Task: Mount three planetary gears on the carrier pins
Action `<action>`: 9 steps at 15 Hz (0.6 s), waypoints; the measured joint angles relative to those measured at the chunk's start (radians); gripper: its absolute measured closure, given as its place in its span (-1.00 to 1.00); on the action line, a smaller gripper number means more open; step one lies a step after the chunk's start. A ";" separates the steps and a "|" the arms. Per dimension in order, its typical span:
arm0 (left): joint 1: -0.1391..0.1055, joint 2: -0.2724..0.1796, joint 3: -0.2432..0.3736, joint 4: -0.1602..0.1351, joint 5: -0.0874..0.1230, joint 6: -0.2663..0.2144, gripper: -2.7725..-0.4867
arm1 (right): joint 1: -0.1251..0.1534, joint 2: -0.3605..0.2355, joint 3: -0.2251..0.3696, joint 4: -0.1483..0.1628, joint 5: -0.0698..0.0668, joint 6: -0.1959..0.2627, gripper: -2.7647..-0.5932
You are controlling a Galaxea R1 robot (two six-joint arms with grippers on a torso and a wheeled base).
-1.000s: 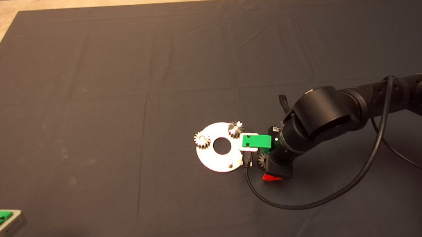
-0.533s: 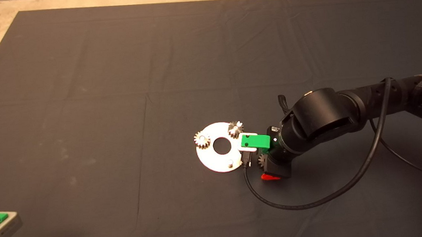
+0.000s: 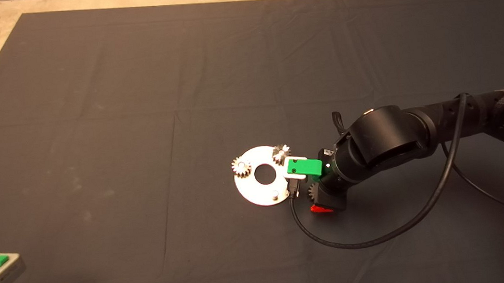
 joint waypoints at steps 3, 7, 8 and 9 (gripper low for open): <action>0.000 0.000 0.000 0.000 0.000 0.000 -0.34 | 0.000 0.000 0.000 0.000 0.000 0.000 -0.27; 0.000 0.000 0.000 0.000 0.000 0.000 -0.34 | 0.000 -0.003 0.000 0.000 0.000 0.000 -0.11; 0.000 0.000 0.000 0.000 0.000 0.000 -0.34 | 0.000 -0.003 0.000 0.000 0.000 0.000 -0.11; 0.000 0.000 0.000 0.000 0.000 0.000 -0.34 | 0.000 -0.003 0.000 0.000 0.000 0.000 -0.07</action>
